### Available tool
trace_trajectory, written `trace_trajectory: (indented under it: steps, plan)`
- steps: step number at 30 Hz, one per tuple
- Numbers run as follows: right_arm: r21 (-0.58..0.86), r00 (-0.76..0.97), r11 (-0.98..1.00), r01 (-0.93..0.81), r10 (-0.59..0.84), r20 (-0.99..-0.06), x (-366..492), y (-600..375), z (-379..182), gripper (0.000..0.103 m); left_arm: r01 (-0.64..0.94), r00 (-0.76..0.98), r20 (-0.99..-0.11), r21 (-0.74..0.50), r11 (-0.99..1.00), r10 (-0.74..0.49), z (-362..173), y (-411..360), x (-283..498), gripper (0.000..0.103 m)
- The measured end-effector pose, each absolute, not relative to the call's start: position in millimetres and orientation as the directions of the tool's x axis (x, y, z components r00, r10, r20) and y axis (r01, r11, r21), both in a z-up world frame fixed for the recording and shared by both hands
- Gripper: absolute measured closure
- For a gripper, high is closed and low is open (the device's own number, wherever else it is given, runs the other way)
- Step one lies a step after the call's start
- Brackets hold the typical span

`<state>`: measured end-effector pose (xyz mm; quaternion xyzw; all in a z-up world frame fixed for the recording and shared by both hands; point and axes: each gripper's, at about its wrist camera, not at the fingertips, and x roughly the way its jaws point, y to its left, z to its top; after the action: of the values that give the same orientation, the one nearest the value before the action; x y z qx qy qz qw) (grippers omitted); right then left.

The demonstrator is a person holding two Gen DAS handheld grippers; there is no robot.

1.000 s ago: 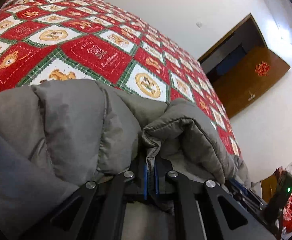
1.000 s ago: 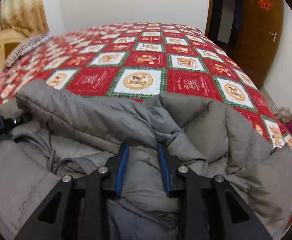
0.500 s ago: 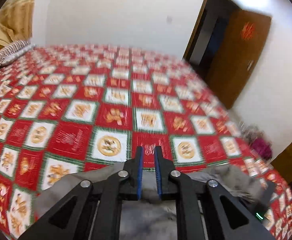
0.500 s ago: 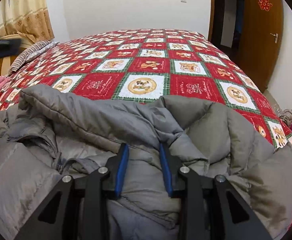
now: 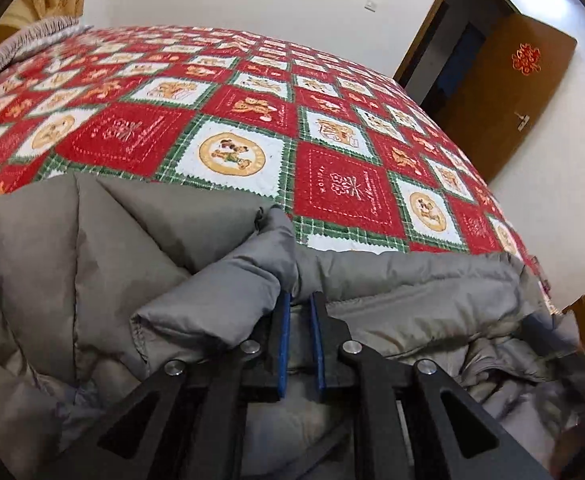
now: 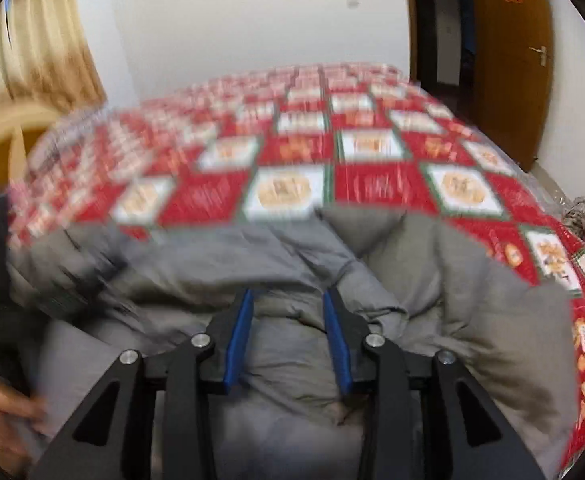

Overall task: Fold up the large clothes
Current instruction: 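Lift the hem and fold it toward the collar with both tools, then open both tools, release the folded hem and lift away from the jacket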

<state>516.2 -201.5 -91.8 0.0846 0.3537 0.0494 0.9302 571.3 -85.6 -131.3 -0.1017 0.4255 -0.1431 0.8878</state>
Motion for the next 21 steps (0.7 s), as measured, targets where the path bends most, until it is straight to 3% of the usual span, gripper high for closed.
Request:
trace_trajectory:
  steps: [3, 8, 13, 21]
  plan:
    - [0.161, 0.779, 0.986, -0.037, 0.129, -0.613, 521.7, -189.9, -65.9, 0.061, 0.171, 0.604, -0.727, -0.280, 0.945, -0.325, -131.7, -88.2, 570.2, 0.092]
    - [-0.059, 0.592, 0.997, -0.047, -0.020, -0.806, 574.9, -165.8, -118.9, 0.062, 0.177, 0.614, -0.731, -0.240, 0.954, -0.298, -129.9, -92.3, 570.9, 0.092]
    - [-0.127, 0.652, 0.990, -0.053, -0.062, -0.756, 567.1, -159.4, -132.9, 0.062, 0.179, 0.620, -0.738, -0.198, 0.964, -0.267, -130.7, -97.7, 571.0, 0.092]
    - [-0.131, 0.630, 0.990, -0.052, -0.069, -0.774, 566.1, -165.6, -123.1, 0.065, 0.183, 0.638, -0.739, -0.129, 0.975, -0.217, -131.6, -106.5, 571.0, 0.092]
